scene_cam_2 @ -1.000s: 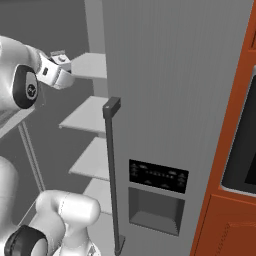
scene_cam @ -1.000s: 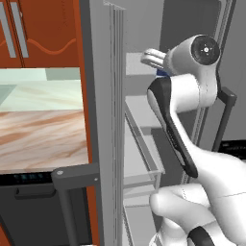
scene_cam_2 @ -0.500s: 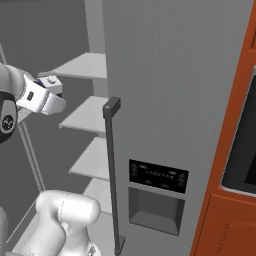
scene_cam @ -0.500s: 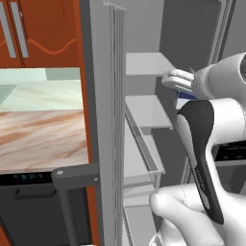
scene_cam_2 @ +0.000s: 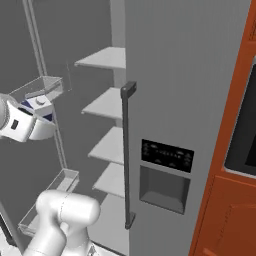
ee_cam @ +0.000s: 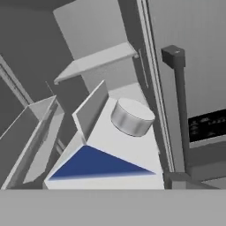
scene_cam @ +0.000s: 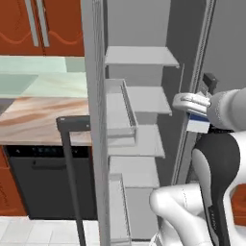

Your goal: Take a sugar cube from the saucer and place it inside the coffee. Then, grab milk from the fridge and place it next to the coffee on the counter to sweeten the coffee.

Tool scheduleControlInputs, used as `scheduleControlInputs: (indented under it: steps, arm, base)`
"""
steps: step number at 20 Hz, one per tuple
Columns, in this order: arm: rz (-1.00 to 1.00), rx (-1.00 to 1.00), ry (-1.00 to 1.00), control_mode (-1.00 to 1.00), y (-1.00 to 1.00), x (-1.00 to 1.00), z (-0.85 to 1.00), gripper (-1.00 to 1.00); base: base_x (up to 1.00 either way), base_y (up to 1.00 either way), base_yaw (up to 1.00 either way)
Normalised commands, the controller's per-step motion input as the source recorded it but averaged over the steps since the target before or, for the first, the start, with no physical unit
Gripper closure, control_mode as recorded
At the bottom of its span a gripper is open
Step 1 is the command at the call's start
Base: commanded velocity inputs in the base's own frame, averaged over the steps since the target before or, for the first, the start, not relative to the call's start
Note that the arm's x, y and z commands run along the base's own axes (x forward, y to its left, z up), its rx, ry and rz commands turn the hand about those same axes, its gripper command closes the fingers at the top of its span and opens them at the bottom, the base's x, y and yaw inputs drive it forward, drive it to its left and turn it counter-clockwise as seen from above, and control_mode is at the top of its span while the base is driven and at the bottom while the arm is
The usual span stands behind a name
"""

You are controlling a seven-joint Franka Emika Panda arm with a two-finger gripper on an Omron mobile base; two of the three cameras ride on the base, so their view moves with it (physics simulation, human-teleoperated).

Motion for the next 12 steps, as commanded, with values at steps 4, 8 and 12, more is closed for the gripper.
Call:
scheduleControlInputs:
  steps: [4, 8, 12]
  arm:
    - [0.0, 0.0, 0.0, 1.0, 0.0, 0.0, 0.0, 1.0]
    - [0.0, 0.0, 0.0, 1.0, 0.0, 0.0, 0.0, 1.0]
    - [0.0, 0.0, 0.0, 1.0, 0.0, 0.0, 0.0, 1.0]
  base:
    - [-1.0, -0.31, 0.67]
    - [-0.97, -0.24, 0.87]
    - [-0.81, -0.1, 0.94]
